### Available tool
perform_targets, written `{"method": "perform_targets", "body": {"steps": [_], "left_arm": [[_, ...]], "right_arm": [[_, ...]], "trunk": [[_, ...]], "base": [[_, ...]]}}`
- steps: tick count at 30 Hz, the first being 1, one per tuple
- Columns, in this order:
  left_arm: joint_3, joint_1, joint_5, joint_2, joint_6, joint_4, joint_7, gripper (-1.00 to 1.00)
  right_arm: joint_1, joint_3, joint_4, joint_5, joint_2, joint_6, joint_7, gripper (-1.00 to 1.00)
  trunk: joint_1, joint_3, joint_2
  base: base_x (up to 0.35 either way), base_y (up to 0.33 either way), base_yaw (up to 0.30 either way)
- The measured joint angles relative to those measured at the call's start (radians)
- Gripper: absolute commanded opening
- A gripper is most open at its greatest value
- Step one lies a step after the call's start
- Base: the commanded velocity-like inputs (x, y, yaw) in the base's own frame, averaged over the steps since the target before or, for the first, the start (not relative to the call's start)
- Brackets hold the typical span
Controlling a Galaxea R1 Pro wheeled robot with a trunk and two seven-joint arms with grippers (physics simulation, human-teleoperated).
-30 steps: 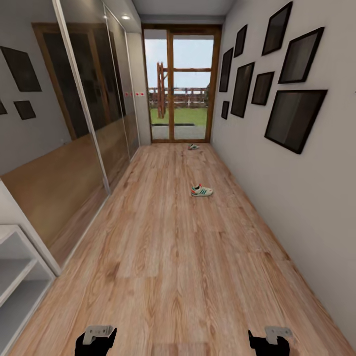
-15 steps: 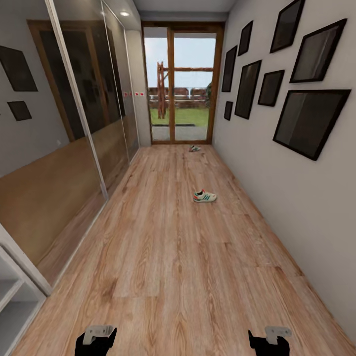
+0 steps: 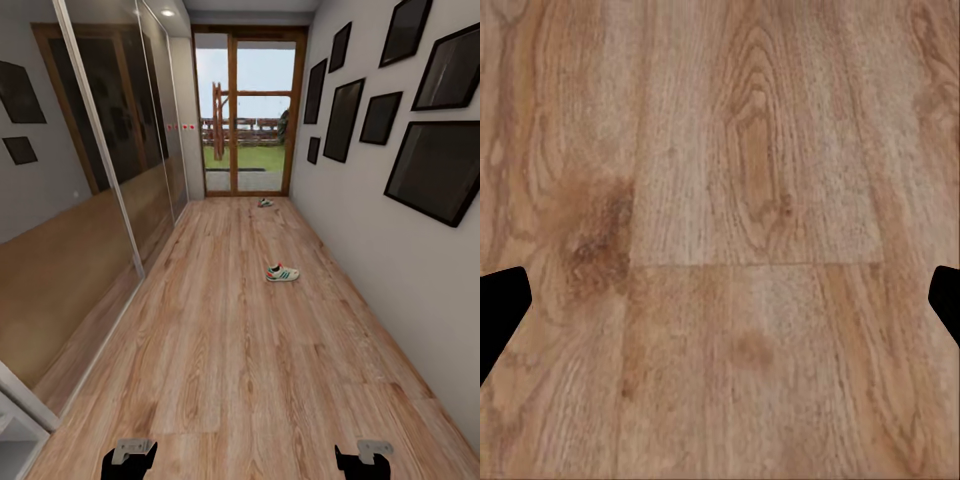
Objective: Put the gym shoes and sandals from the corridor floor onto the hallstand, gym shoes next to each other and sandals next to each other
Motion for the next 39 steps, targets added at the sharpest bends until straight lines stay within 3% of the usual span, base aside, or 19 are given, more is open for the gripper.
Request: {"method": "perform_targets", "body": {"steps": [39], "left_arm": [[0.001, 0.000, 0.000, 0.000, 0.000, 0.000, 0.000, 1.00]], "right_arm": [[0.000, 0.000, 0.000, 0.000, 0.000, 0.000, 0.000, 1.00]], "trunk": [[0.000, 0.000, 0.000]], "base": [[0.339, 0.089, 0.000]]}}
